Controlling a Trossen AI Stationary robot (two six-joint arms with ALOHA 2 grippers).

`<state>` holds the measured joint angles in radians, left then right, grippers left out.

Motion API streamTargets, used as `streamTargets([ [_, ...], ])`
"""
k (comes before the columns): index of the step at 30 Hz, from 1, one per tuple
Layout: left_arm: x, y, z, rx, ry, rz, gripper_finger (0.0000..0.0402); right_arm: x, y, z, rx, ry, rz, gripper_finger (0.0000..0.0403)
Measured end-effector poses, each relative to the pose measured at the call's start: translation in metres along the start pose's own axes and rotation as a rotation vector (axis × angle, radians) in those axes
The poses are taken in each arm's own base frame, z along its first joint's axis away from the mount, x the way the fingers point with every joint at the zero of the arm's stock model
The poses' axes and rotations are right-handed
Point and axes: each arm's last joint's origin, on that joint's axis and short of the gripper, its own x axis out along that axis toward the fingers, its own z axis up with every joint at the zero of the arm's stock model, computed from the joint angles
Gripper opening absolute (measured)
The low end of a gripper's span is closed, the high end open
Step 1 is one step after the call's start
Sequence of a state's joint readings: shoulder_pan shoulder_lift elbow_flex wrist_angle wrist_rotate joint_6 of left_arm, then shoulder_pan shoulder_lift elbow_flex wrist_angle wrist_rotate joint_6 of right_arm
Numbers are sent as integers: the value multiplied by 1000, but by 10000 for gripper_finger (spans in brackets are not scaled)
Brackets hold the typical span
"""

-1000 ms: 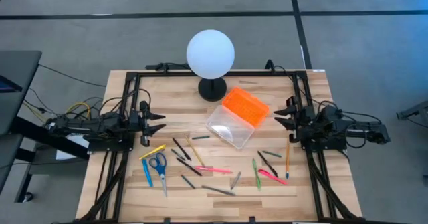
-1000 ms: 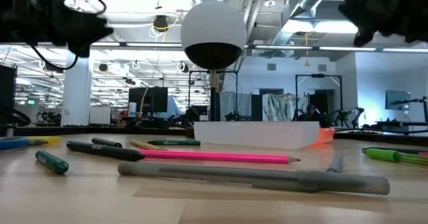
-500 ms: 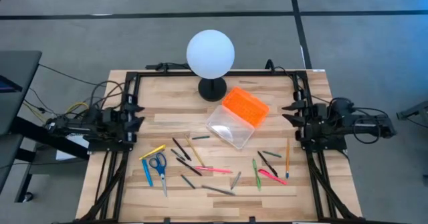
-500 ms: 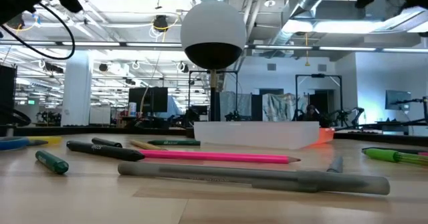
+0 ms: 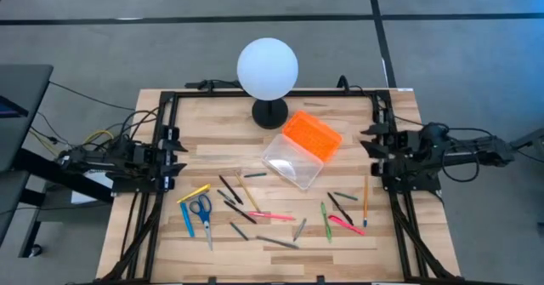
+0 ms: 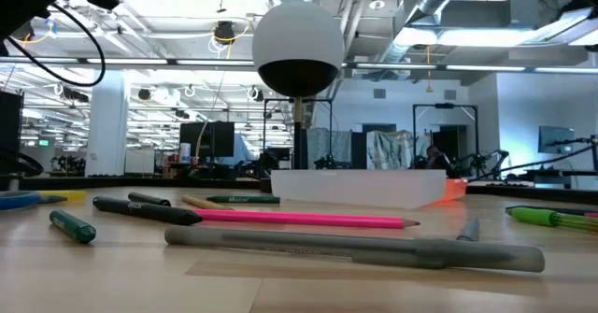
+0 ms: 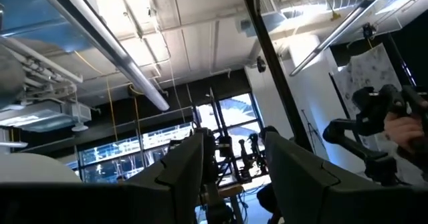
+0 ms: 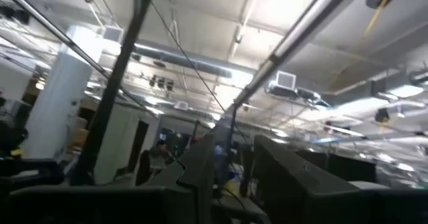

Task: Pick & place school supplies into a supply box
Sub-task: Put the yellow pen into the orange supply box

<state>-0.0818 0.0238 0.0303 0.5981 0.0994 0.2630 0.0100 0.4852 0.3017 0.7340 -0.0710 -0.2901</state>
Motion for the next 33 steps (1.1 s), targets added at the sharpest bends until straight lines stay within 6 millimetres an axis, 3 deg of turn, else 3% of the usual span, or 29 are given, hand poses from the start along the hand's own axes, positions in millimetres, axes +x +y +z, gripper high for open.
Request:
streamTargets([
  [8, 33, 10, 25, -9, 96, -26, 158, 58, -4, -30, 54, 254, 29, 101],
  [16, 96, 12, 11, -106, 499, -122, 158, 98, 12, -66, 68, 403, 114, 101],
  [22, 133, 1, -11, -159, 874, -119, 158, 106, 30, -85, 37, 465, 196, 101],
  [26, 147, -13, -19, -151, 1099, -87, 158, 104, 40, -94, 36, 531, 214, 101],
  [29, 152, -26, -21, -135, 1235, -36, 158, 101, 47, -99, 35, 601, 233, 101],
  [33, 143, -45, -27, -139, 1425, 62, 158, 94, 57, -104, 48, 703, 268, 101],
])
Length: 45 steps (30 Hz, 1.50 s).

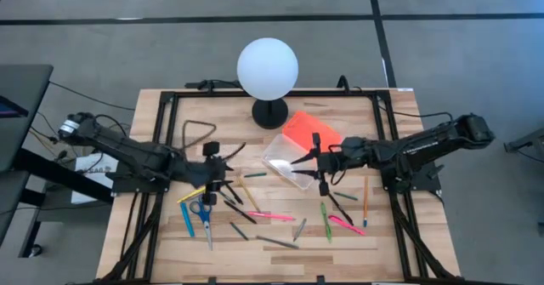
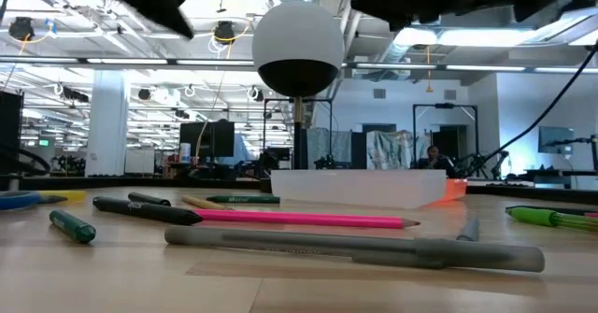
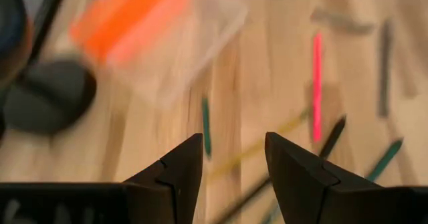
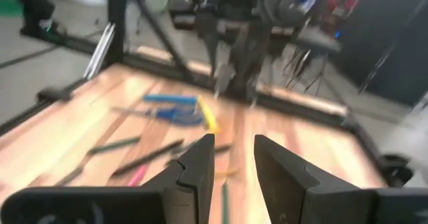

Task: Pick & place school supplies into a supply box
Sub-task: Put the yellow pen into the orange supply box

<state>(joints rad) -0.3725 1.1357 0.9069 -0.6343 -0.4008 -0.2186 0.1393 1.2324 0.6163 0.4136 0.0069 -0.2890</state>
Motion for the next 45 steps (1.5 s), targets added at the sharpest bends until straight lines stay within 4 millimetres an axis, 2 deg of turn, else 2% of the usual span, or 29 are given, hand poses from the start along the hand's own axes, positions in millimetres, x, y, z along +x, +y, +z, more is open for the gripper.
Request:
streamTargets([
  [5, 6, -16, -24, -123, 180, 80, 158, -1, 16, -1, -15, 37, 69, 101],
  [11, 6, -36, -44, -238, 308, 148, 158, -3, 38, 4, -111, 20, 157, 101],
  [15, 3, -51, -53, -281, 352, 129, 158, -6, 51, 4, -160, 31, 217, 101],
  [20, -3, -67, -60, -361, 381, 81, 158, -7, 58, 4, -169, 36, 248, 101],
  [25, -13, -71, -72, -428, 423, 141, 158, -8, 60, 5, -164, 34, 254, 101],
  [29, -13, -72, -85, -433, 486, 250, 158, -8, 61, 3, -156, 39, 255, 101],
  [37, 7, -77, -111, -407, 577, 321, 158, 9, 68, -15, -166, 85, 264, 101],
  [45, 18, -72, -133, -396, 613, 327, 157, 29, 65, -32, -156, 103, 231, 101],
])
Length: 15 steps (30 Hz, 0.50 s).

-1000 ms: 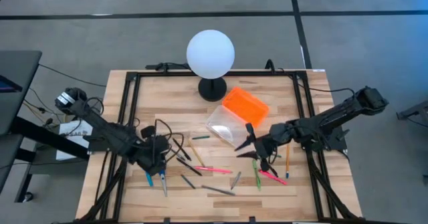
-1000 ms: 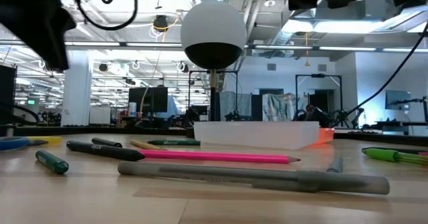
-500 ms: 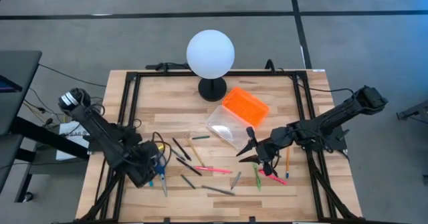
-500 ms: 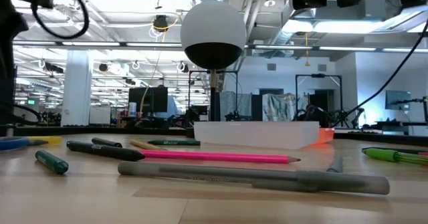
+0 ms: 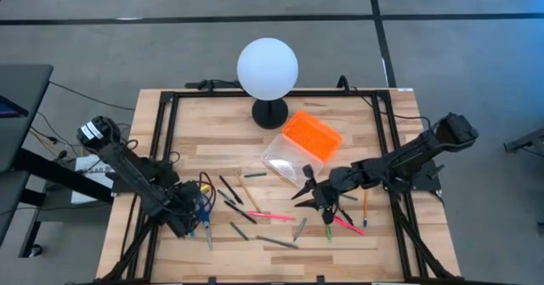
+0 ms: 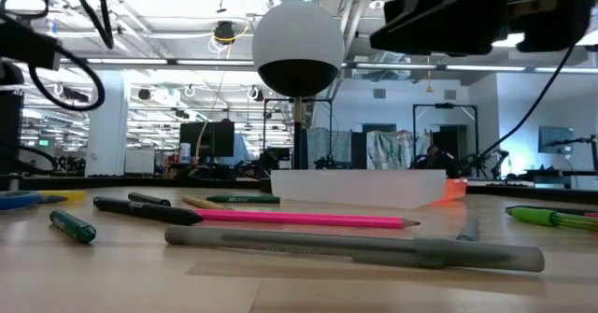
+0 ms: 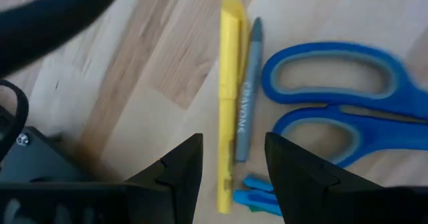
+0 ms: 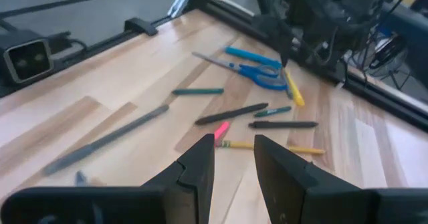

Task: Pick & place school supplies into a supply box
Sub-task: Put the yellow pen into the orange supply box

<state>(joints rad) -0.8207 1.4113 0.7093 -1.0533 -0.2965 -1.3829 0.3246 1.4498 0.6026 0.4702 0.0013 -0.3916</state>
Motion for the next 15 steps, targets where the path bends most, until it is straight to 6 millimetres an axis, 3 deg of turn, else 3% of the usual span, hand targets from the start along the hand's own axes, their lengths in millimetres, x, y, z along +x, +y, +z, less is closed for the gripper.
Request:
streamTargets([
  [15, 31, 6, -11, -6, -6, -48, 157, 7, -8, -10, 15, 19, -32, 101],
])
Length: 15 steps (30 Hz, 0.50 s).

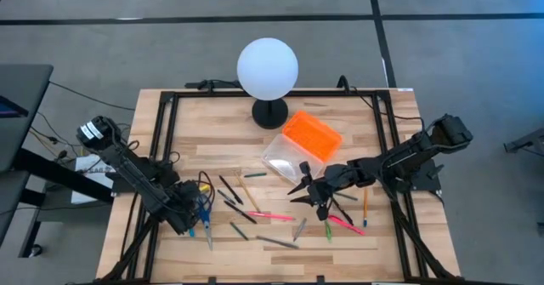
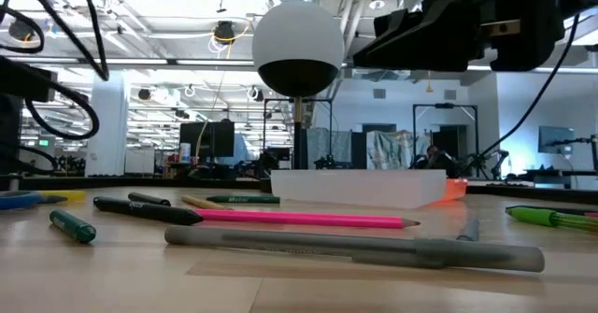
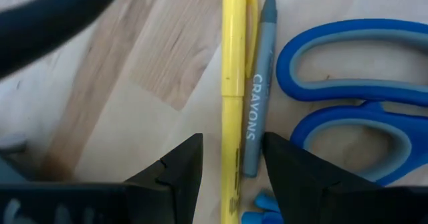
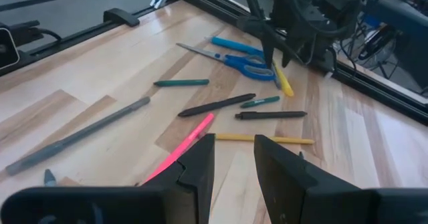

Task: Pick & place school supplies into a supply box
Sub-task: Put the yellow pen into the orange supply box

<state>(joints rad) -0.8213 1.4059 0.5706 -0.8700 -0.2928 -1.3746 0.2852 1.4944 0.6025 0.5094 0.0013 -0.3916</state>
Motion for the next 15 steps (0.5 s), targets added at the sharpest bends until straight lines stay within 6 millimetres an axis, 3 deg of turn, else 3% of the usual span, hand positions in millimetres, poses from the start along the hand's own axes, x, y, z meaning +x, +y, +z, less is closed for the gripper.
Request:
streamTargets([
  [15, 7, 3, 6, -44, -14, -13, 157, 0, 1, 0, 11, -1, 2, 101],
])
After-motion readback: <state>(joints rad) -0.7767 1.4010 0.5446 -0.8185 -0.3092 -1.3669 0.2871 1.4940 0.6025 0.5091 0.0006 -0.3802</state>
